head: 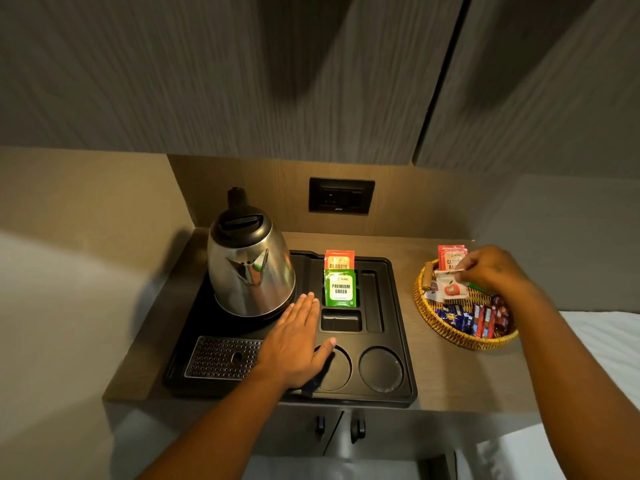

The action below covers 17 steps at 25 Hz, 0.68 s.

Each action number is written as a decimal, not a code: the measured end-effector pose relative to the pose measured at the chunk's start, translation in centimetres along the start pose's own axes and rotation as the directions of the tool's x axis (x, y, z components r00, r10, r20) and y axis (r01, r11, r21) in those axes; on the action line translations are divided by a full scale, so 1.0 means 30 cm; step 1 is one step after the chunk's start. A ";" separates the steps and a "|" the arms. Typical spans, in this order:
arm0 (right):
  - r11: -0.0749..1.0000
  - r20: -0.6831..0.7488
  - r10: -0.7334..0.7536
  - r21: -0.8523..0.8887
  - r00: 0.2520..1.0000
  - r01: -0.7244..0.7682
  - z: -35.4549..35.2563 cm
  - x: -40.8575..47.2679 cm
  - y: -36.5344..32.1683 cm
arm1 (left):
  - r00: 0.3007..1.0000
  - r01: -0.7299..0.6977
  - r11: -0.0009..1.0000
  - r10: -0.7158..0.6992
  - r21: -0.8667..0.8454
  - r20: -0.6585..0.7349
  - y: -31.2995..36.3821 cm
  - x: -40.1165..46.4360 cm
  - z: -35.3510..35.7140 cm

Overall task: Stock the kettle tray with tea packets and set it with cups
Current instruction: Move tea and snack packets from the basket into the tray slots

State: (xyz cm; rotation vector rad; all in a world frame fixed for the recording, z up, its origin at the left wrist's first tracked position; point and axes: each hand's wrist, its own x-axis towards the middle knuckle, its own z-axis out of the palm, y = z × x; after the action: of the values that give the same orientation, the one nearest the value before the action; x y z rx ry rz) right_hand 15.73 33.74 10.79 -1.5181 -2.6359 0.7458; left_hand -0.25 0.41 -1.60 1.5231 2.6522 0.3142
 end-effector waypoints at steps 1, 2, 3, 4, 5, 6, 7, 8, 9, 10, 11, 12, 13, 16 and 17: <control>0.998 -0.026 -0.052 0.028 0.998 0.053 -0.004 -0.029 -0.024 | 1.000 -0.001 1.000 0.001 -0.003 -0.001 0.000 0.000 -0.001; 0.990 -0.036 -0.111 0.086 0.993 0.113 0.010 -0.064 -0.065 | 1.000 -0.003 1.000 0.003 -0.005 0.000 0.000 0.000 -0.002; 0.970 -0.025 -0.178 0.163 0.984 0.180 0.044 -0.100 -0.116 | 1.000 -0.004 1.000 0.004 -0.006 0.003 0.001 0.000 -0.002; 0.944 -0.002 -0.237 0.237 0.971 0.231 0.095 -0.137 -0.170 | 1.000 -0.006 1.000 0.006 -0.005 0.003 0.003 0.000 -0.002; 0.923 0.032 -0.277 0.287 0.960 0.257 0.162 -0.166 -0.222 | 1.000 -0.007 1.000 0.007 -0.005 0.000 0.003 0.000 -0.003; 0.916 0.080 -0.293 0.310 0.953 0.255 0.237 -0.188 -0.265 | 1.000 -0.009 1.000 0.009 -0.006 -0.001 0.004 0.001 -0.003; 0.918 0.140 -0.291 0.320 0.947 0.235 0.311 -0.205 -0.302 | 1.000 -0.009 1.000 0.009 -0.008 -0.002 0.004 0.001 -0.004; 0.925 0.193 -0.276 0.320 0.941 0.205 0.376 -0.214 -0.327 | 1.000 -0.008 1.000 0.008 -0.009 -0.003 0.004 0.002 -0.005; 0.935 0.230 -0.256 0.307 0.939 0.180 0.430 -0.217 -0.340 | 1.000 -0.007 1.000 0.007 -0.010 -0.003 0.004 0.002 -0.004; 0.944 0.248 -0.245 0.280 0.937 0.173 0.465 -0.217 -0.338 | 1.000 -0.005 1.000 0.005 -0.011 -0.003 0.004 0.002 -0.004; 0.949 0.243 -0.245 0.256 0.938 0.182 0.476 -0.217 -0.321 | 1.000 -0.004 1.000 0.004 -0.013 -0.004 0.004 0.000 -0.004; 0.950 0.206 -0.239 0.254 0.949 0.184 0.461 -0.212 -0.294 | 1.000 -0.002 1.000 0.002 -0.016 -0.008 0.003 -0.001 -0.003; 0.948 0.138 -0.217 0.266 0.966 0.175 0.425 -0.202 -0.255 | 1.000 0.000 1.000 0.000 -0.019 -0.010 0.002 0.000 -0.002; 0.982 -0.098 -0.035 0.181 0.995 0.053 0.263 -0.138 -0.051 | 1.000 -0.003 1.000 0.003 -0.018 -0.008 0.004 0.001 0.002; 0.995 -0.132 0.037 0.100 0.991 -0.024 0.213 -0.114 0.019 | 1.000 -0.005 1.000 0.004 -0.016 -0.009 0.004 0.001 0.002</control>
State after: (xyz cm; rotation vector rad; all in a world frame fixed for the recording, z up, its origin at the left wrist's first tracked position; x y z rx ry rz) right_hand 16.48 28.65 5.66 -1.5284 -2.4484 0.7350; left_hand -0.14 0.50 -1.63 1.5269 2.6465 0.3431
